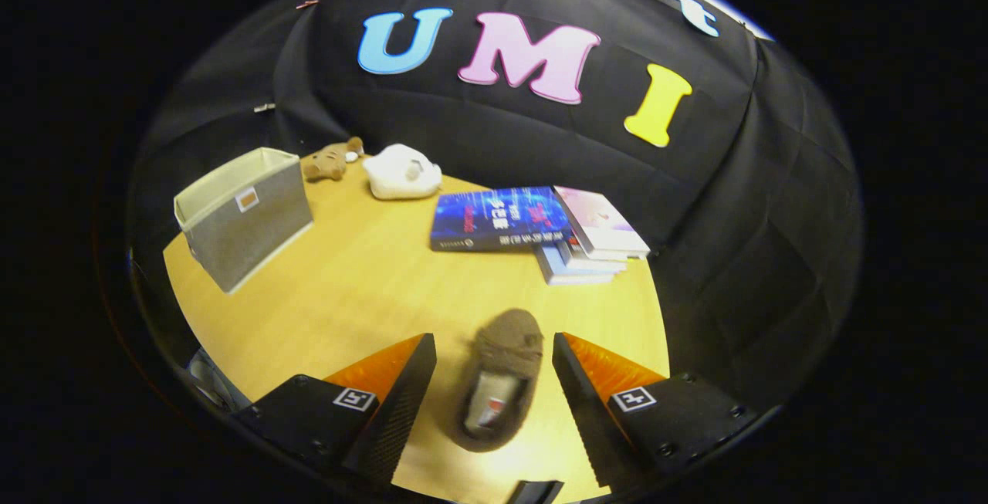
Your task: Open the storage box then place both shoes into the box .Put the left shoe in first, then the right shoe, with the right side of both shoes facing outward in a uniform manner.
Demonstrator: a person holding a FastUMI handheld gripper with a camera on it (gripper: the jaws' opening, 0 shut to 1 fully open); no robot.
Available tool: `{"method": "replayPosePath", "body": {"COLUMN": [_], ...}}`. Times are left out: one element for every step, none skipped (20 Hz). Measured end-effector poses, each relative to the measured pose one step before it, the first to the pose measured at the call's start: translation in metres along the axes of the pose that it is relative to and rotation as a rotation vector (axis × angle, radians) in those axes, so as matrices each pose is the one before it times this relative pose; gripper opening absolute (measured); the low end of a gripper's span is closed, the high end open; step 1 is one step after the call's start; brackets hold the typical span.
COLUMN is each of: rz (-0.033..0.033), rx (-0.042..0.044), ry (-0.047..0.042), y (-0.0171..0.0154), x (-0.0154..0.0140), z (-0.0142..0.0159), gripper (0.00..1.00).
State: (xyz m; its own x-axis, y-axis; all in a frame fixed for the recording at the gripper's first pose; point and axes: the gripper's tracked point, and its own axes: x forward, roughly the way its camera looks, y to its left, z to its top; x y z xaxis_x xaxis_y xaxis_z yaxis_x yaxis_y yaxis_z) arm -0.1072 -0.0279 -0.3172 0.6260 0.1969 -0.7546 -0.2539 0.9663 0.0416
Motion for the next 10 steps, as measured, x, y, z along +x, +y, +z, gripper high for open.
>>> {"method": "replayPosePath", "body": {"rz": [-0.00880,-0.00083,0.00010,0.00544,0.00911,0.01491,0.01730,0.01345,0.01359,0.01164], "rx": [0.00280,-0.00161,-0.00442,-0.00393,-0.00028,0.00605,0.00419,0.00144,0.00673,0.00436], "ry": [0.01974,0.01712,0.01835,0.01782,0.01925,0.01243,0.01151,0.01015,0.00380,0.00283], "y": [-0.01096,-0.00720,-0.00603,-0.00385,-0.00137,0.00067,0.00208,0.00091,0.00136,0.00086], "x": [0.00536,0.00752,0.00929,0.00999,0.00767,0.00798,0.00816,0.00677,0.00631,0.00767], "z": [-0.01415,-0.01190,-0.00973,-0.00928,-0.00725,-0.00611,-0.00490,-0.00480,-0.00203,-0.00060], "gripper": [0.94,0.94,0.93,0.92,0.92,0.90,0.89,0.88,0.85,0.85]}}
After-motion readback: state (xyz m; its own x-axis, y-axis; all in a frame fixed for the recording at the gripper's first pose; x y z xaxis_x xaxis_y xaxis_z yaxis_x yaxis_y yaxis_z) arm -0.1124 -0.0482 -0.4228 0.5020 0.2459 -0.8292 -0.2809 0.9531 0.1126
